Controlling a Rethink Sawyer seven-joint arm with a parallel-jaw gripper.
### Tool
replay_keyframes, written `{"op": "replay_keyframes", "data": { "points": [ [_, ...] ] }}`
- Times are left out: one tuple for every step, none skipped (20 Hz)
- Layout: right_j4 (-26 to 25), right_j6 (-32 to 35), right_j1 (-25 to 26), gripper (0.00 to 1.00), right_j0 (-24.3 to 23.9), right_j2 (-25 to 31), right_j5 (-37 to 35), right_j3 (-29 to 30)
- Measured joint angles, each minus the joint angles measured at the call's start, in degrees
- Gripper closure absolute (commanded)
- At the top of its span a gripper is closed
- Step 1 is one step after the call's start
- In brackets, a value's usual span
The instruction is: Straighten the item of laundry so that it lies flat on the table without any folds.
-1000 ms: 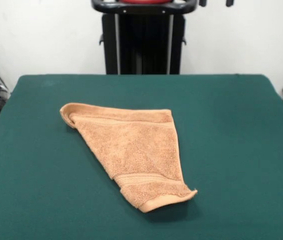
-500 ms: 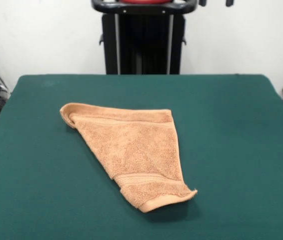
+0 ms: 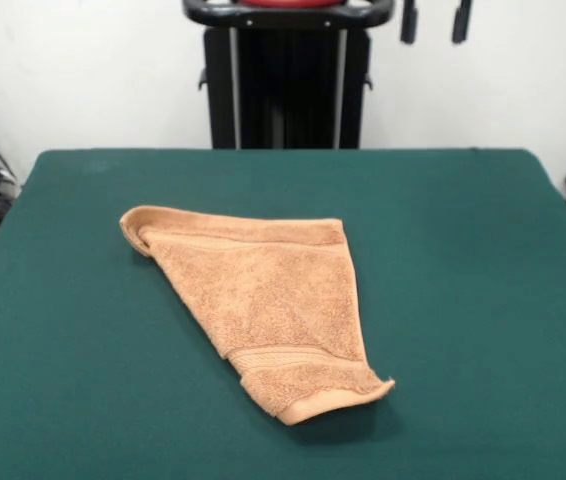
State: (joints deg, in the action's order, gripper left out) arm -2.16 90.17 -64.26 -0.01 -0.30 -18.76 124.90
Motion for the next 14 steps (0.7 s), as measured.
{"op": "replay_keyframes", "data": {
  "points": [
    [0.00, 0.00, 1.37, 0.00, -0.22, 0.00, 1.41, -0.01],
    [-0.01, 0.00, 2.21, 0.00, -0.38, 0.00, 2.29, -0.01],
    [0.00, 0.00, 3.65, 0.00, -0.64, 0.00, 3.74, -0.03],
    [0.00, 0.00, 5.14, 0.00, -0.87, 0.02, 5.20, -0.06],
    [-0.05, 0.00, 6.91, 0.00, -1.11, 0.01, 6.83, -0.13],
    [-0.11, 0.00, 8.06, 0.00, -1.27, 0.02, 7.84, -0.17],
    [-0.19, 0.00, 9.18, 0.00, -1.42, 0.01, 8.79, -0.18],
    [-0.45, 0.00, 10.83, 0.00, -1.68, 0.02, 9.98, -0.23],
    [-0.70, 0.00, 12.48, 0.00, -1.95, 0.03, 11.16, -0.27],
    [-0.79, 0.00, 12.92, 0.00, -2.05, 0.04, 11.45, -0.28],
    [-1.14, 0.00, 14.14, 0.00, -2.39, 0.04, 12.18, -0.28],
    [-1.48, 0.00, 15.05, 0.00, -2.71, 0.05, 12.61, -0.29],
    [-1.82, 0.00, 15.80, 0.00, -3.04, 0.05, 12.86, -0.28],
    [-2.08, 0.00, 16.34, 0.00, -3.30, 0.04, 12.96, -0.31]
  ]
}}
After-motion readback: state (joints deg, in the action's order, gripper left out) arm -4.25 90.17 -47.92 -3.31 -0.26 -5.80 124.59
